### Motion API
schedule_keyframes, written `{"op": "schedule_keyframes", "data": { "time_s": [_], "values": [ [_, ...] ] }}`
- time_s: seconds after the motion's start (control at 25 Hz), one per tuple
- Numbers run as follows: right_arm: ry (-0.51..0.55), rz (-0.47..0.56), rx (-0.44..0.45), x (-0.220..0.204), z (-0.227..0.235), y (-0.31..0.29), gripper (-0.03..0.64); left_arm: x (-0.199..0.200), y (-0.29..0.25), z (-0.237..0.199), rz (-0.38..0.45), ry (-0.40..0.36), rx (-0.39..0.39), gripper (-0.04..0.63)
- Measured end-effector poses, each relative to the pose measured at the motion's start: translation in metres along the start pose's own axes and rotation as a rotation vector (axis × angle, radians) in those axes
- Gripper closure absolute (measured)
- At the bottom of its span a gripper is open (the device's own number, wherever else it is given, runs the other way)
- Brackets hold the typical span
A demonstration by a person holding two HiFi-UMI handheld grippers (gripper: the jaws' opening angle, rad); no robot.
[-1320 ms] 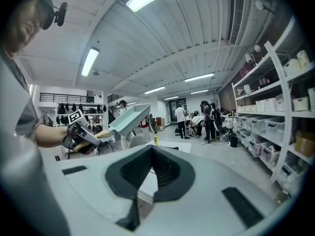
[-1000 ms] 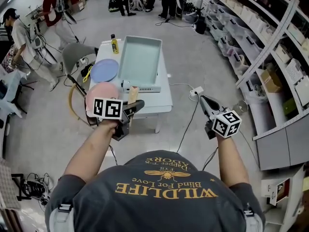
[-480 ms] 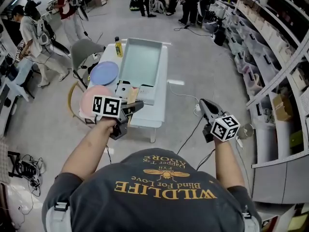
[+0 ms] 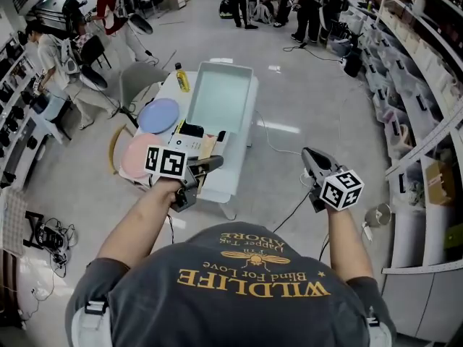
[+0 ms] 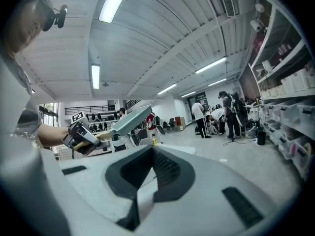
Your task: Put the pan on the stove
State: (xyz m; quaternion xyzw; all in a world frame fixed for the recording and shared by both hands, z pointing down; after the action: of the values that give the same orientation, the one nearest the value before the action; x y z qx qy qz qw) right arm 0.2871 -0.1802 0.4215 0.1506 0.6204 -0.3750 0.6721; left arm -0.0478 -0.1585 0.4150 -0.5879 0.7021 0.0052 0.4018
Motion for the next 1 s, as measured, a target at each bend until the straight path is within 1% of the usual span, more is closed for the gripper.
{"op": "schedule_keyframes", "data": {
  "time_s": [0.08, 0.2, 0.32, 0.4, 0.68, 0.88, 1.0],
  "values": [
    [0.003, -0.003, -0.003, 0.001, -0.001, -0.009, 0.617, 0.003, 0.000, -0.006, -0.015, -0.004, -0.012, 0.572],
    [0.017, -0.005, -0.034, 0.010, -0.003, -0.021, 0.617, 0.014, 0.000, -0.022, -0.046, -0.015, -0.034, 0.572],
    [0.020, -0.007, -0.070, 0.015, -0.008, -0.031, 0.617, 0.020, 0.002, -0.044, -0.072, -0.026, -0.054, 0.572],
    [0.018, -0.014, -0.084, 0.015, -0.013, -0.038, 0.617, 0.024, 0.007, -0.060, -0.082, -0.020, -0.057, 0.572],
    [-0.010, -0.046, -0.114, 0.015, -0.013, -0.060, 0.617, 0.040, 0.014, -0.107, -0.127, 0.048, -0.078, 0.572],
    [-0.027, -0.075, -0.111, 0.010, -0.016, -0.077, 0.617, 0.041, 0.016, -0.140, -0.144, 0.138, -0.093, 0.572],
    [-0.033, -0.095, -0.109, 0.008, -0.015, -0.083, 0.617, 0.040, 0.014, -0.156, -0.160, 0.181, -0.089, 0.572]
  ]
}}
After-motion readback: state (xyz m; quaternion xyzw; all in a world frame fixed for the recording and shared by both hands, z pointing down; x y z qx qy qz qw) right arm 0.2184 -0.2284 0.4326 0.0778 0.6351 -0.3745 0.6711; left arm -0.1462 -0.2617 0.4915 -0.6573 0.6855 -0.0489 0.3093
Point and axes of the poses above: the fingertips, and each gripper's own axes: y backward along the fingers, z to its right, x out of its top, the point moved 7 cm from there along y, backward along the fingers, and after that the axes turned 8 degrees about -z, right-handed, at the moved point
